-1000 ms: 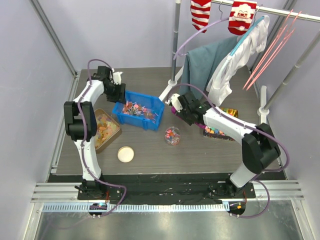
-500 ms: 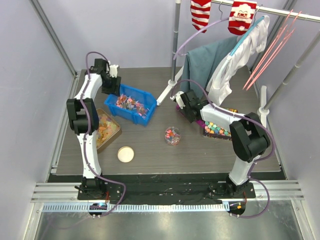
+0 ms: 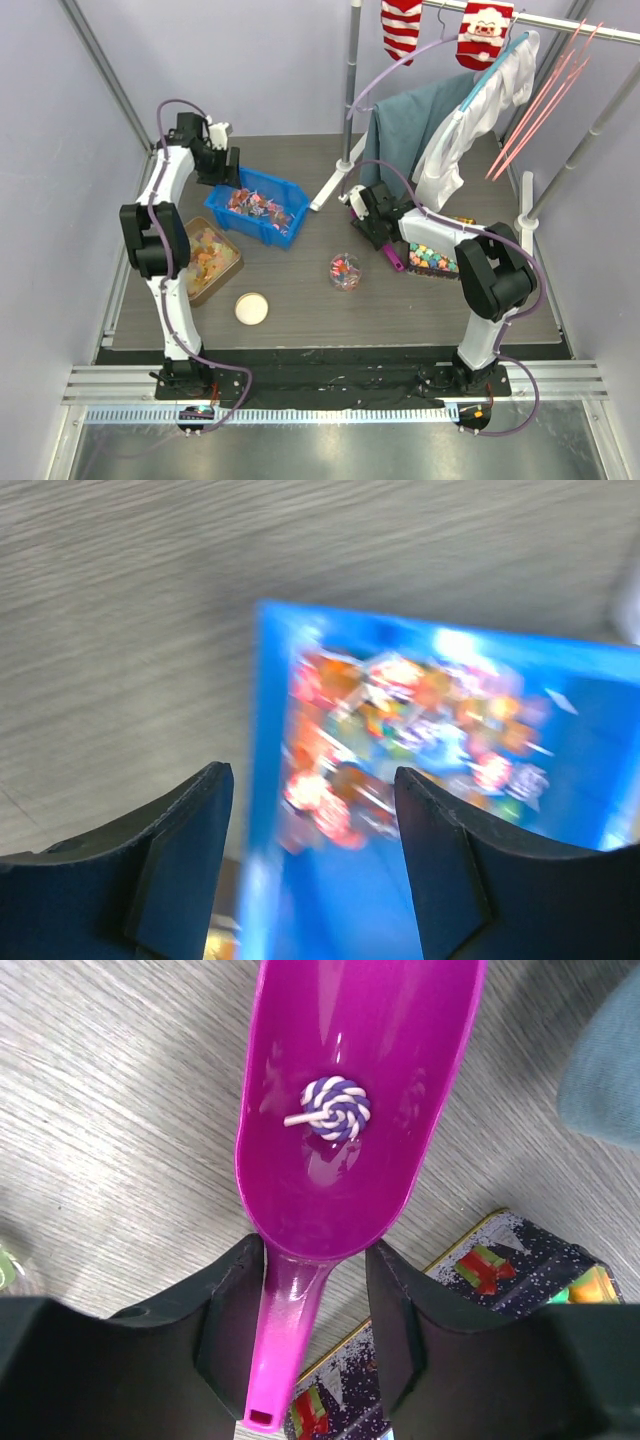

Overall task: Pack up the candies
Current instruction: Place the spatula at the center of the board, then pick up the bottle lid at the center of the board.

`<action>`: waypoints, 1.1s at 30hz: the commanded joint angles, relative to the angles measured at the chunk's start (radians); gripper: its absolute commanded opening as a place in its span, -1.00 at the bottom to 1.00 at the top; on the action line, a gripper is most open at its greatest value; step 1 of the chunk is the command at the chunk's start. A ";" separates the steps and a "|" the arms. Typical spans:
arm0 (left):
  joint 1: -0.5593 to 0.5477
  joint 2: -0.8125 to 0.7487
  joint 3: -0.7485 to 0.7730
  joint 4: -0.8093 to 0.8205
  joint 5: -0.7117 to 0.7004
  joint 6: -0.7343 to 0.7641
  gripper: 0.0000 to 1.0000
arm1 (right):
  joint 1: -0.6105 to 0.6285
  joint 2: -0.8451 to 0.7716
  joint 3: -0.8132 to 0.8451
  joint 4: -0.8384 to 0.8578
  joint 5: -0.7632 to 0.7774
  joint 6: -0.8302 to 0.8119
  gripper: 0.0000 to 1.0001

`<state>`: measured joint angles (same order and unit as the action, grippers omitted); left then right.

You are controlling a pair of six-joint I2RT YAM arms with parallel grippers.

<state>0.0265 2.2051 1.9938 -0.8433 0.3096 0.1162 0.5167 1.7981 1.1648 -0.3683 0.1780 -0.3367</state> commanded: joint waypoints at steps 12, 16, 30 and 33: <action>-0.008 -0.548 -0.427 0.090 0.315 0.152 0.60 | 0.028 -0.193 0.156 -0.181 -0.161 -0.054 0.08; -0.017 -0.642 -0.561 0.049 0.318 0.293 0.62 | 0.055 -0.233 0.182 -0.218 -0.202 -0.073 0.08; -0.310 -0.821 -0.978 -0.067 0.030 0.723 0.62 | 0.069 -0.356 0.173 -0.365 -0.411 -0.206 0.09; -0.326 -0.825 -1.017 -0.040 -0.007 0.724 0.56 | 0.071 -0.370 0.156 -0.365 -0.439 -0.212 0.09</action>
<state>-0.2882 1.4136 1.0092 -0.9440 0.4072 0.7879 0.5869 1.4807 1.3304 -0.7258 -0.1860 -0.5220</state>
